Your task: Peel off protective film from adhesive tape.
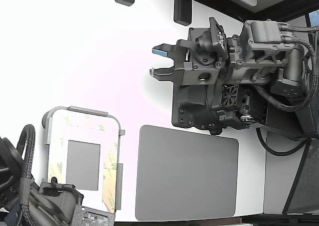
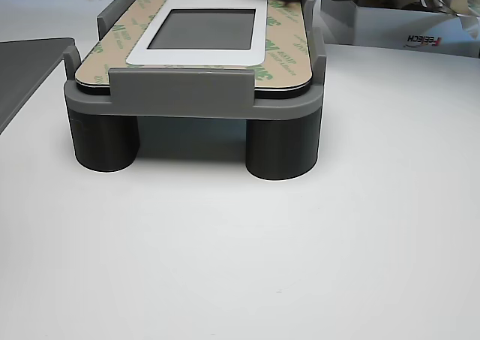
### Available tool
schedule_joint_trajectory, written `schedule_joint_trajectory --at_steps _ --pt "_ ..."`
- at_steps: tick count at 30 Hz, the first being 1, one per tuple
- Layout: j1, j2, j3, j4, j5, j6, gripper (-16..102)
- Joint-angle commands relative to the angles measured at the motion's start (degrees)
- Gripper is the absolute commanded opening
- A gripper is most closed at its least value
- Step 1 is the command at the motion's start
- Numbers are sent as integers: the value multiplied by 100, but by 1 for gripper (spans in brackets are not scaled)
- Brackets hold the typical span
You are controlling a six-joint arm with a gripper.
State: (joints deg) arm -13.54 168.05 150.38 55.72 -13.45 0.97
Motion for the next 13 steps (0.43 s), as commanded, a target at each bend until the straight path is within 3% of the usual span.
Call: schedule_joint_trajectory --at_steps 1,7,13 --pt "-114 123 -88 -35 176 44 100" --pt "-114 132 88 -53 -62 -158 100" --pt "-114 132 88 -70 255 53 100"
